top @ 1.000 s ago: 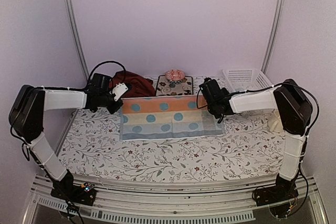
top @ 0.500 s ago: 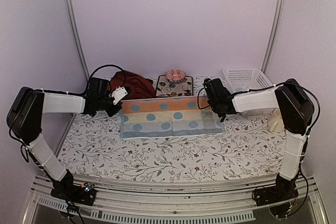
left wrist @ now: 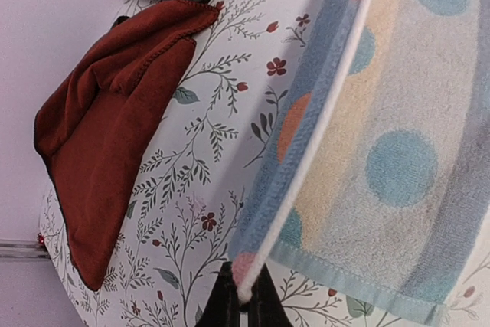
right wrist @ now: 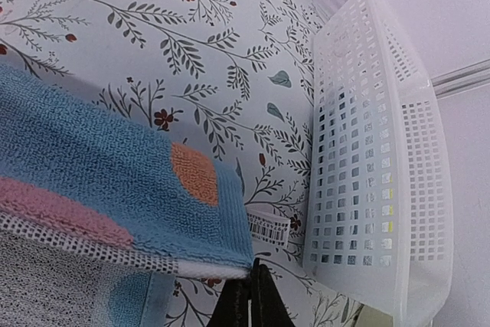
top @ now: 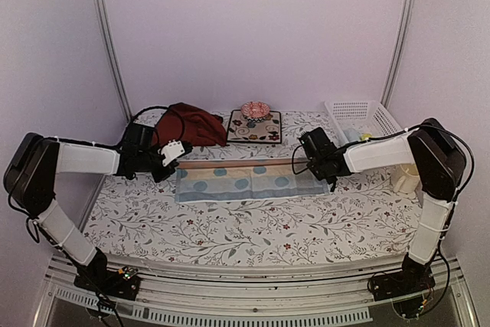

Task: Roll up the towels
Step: Fold the towel at the center of the board.

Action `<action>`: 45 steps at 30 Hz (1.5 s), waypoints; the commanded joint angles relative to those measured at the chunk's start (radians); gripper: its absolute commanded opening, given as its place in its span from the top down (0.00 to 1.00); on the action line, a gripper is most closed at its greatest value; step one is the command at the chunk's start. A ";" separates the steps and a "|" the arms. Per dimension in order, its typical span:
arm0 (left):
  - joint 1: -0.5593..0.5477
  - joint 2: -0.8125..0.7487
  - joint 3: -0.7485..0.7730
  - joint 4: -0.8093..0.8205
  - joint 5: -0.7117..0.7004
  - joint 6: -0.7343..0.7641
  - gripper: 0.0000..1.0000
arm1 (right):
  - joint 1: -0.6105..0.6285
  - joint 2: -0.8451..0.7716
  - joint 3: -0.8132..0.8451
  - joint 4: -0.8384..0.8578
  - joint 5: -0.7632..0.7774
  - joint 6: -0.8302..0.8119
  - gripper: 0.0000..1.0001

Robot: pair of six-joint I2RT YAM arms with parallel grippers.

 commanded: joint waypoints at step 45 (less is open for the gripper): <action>0.031 -0.105 -0.214 -0.103 0.151 0.234 1.00 | 0.154 -0.086 -0.186 -0.274 0.027 0.301 0.98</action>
